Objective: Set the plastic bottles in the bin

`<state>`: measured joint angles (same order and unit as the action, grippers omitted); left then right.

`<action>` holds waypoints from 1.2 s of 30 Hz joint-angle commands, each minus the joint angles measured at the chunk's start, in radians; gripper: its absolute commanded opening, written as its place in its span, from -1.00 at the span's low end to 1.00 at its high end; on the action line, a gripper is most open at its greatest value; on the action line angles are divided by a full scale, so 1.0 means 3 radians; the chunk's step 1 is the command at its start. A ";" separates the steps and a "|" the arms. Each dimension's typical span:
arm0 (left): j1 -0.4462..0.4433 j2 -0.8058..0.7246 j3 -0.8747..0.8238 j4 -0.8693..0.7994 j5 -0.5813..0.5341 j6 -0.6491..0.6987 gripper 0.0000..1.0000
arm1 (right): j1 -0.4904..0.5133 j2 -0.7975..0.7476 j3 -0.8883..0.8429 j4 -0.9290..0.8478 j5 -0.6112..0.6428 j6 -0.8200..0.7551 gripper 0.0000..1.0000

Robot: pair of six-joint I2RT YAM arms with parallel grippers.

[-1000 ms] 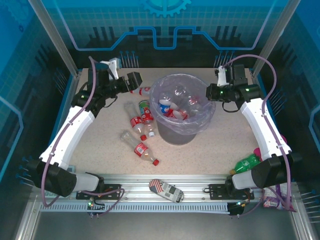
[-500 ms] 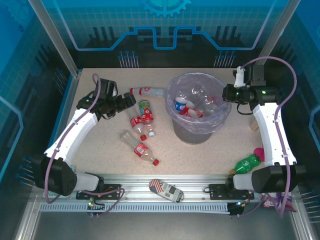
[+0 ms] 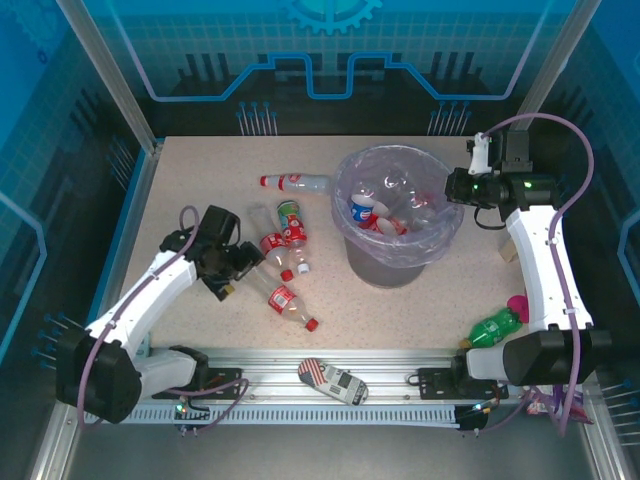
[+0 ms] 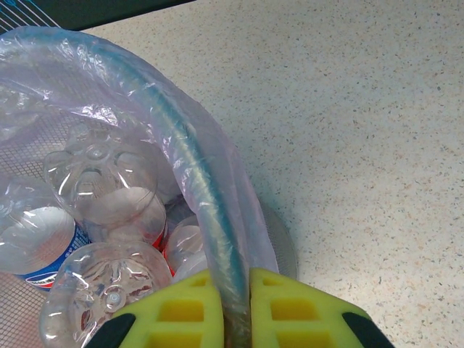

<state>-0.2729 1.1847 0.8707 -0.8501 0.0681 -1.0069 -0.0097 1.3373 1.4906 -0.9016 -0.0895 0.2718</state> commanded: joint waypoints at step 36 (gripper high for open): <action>-0.0280 0.0391 -0.0588 0.1166 -0.0454 -0.0923 0.24 | 0.0011 0.0032 -0.0101 0.0254 -0.0208 0.0050 -0.96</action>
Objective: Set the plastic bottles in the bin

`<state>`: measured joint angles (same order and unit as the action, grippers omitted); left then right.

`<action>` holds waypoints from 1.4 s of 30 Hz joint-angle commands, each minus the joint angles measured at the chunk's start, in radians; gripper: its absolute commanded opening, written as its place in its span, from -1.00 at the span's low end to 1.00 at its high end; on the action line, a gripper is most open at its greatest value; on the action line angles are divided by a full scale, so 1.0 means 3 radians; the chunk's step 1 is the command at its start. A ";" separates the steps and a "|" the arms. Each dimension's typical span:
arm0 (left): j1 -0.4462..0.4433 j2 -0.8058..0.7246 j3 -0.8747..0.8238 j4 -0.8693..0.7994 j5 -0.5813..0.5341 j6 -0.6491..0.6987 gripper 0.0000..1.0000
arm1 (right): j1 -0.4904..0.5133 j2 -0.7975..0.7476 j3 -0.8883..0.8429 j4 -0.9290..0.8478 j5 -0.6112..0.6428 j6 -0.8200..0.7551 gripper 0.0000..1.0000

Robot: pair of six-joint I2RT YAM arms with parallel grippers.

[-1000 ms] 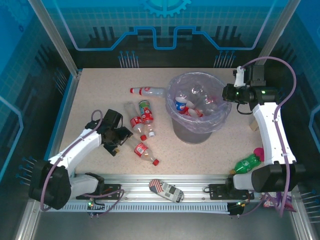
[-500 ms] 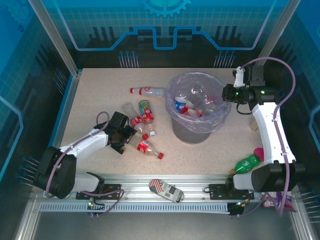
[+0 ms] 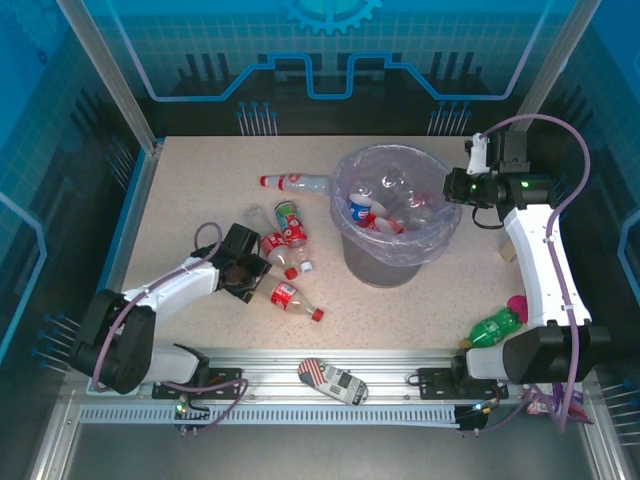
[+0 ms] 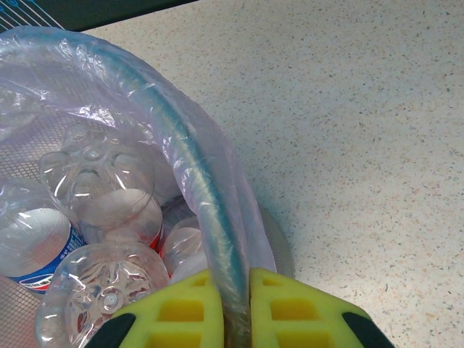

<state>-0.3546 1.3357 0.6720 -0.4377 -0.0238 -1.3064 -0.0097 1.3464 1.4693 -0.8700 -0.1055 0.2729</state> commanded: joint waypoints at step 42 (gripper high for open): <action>0.0745 0.0156 0.3654 0.0459 0.1733 0.2258 -1.00 | 0.0843 0.0269 0.0169 0.0211 -0.0051 0.0287 -0.94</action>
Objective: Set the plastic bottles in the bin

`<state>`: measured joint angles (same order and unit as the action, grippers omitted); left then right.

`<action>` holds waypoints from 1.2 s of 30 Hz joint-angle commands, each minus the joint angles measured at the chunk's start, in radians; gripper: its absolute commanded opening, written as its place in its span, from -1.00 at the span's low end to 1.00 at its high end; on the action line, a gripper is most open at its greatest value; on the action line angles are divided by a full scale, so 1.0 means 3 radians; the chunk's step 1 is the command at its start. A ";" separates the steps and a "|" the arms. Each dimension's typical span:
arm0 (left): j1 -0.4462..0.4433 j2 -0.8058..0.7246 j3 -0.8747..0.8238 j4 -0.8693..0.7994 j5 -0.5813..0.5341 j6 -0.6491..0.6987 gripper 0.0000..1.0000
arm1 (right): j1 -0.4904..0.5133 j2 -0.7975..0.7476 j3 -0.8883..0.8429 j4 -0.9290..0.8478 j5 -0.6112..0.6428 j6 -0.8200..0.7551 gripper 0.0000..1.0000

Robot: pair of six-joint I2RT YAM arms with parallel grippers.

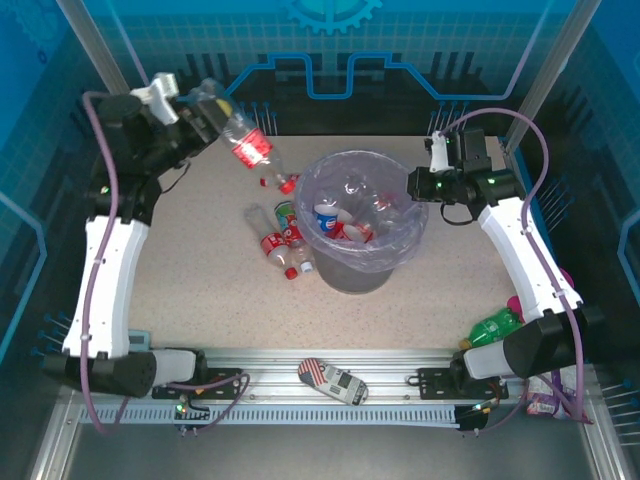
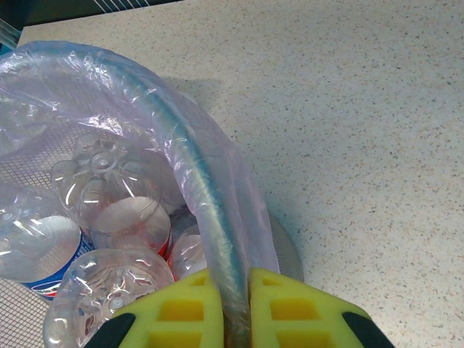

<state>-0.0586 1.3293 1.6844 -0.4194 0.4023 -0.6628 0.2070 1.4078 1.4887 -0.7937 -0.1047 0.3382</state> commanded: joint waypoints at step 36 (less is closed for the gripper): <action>-0.1744 0.1505 0.0223 0.0372 0.0937 0.1841 -1.00 | 0.0186 0.0098 0.0171 -0.0038 0.0042 0.0033 -0.94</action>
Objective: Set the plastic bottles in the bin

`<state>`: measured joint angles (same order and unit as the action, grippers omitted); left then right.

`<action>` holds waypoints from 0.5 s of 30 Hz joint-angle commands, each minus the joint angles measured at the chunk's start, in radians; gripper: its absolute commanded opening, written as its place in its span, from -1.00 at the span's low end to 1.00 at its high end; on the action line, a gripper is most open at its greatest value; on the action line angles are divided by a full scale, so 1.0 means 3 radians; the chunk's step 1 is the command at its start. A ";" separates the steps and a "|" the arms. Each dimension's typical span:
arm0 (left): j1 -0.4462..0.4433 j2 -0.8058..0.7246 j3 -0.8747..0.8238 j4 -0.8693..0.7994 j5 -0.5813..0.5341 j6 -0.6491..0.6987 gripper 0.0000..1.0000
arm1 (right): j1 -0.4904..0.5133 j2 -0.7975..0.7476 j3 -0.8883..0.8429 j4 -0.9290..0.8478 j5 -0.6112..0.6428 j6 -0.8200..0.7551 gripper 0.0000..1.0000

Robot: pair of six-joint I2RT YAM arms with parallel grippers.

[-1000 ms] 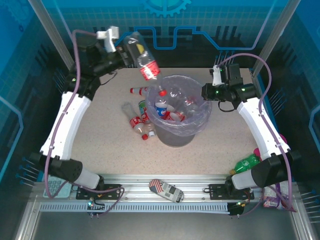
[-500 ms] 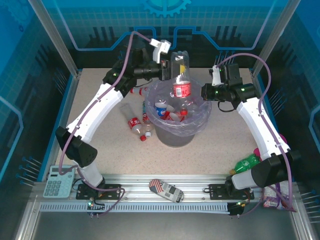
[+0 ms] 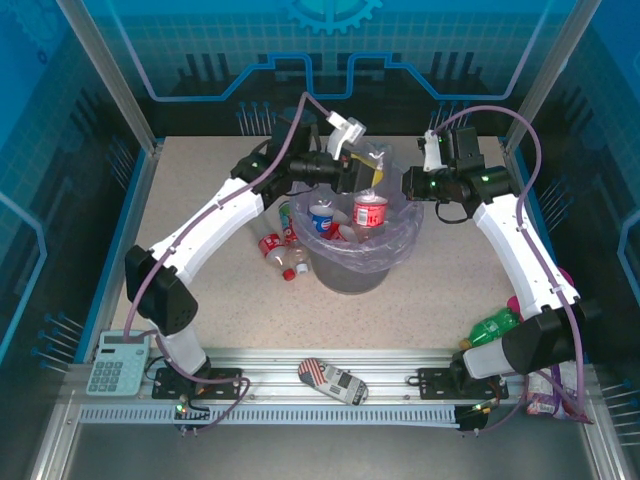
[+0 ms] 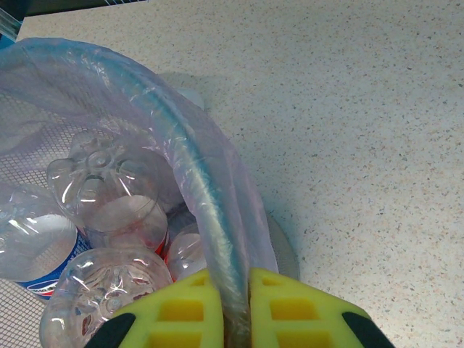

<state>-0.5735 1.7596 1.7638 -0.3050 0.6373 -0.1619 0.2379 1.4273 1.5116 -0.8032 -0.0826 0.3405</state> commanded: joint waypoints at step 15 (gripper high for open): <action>-0.0119 0.0192 -0.0190 -0.0290 0.0095 0.0412 -1.00 | 0.0082 0.0042 0.0096 -0.0012 -0.0017 0.0025 -0.94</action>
<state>-0.5915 1.7985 1.7321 -0.3206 0.6525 -0.0994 0.2379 1.4273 1.5116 -0.8070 -0.0788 0.3405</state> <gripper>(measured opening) 0.374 0.124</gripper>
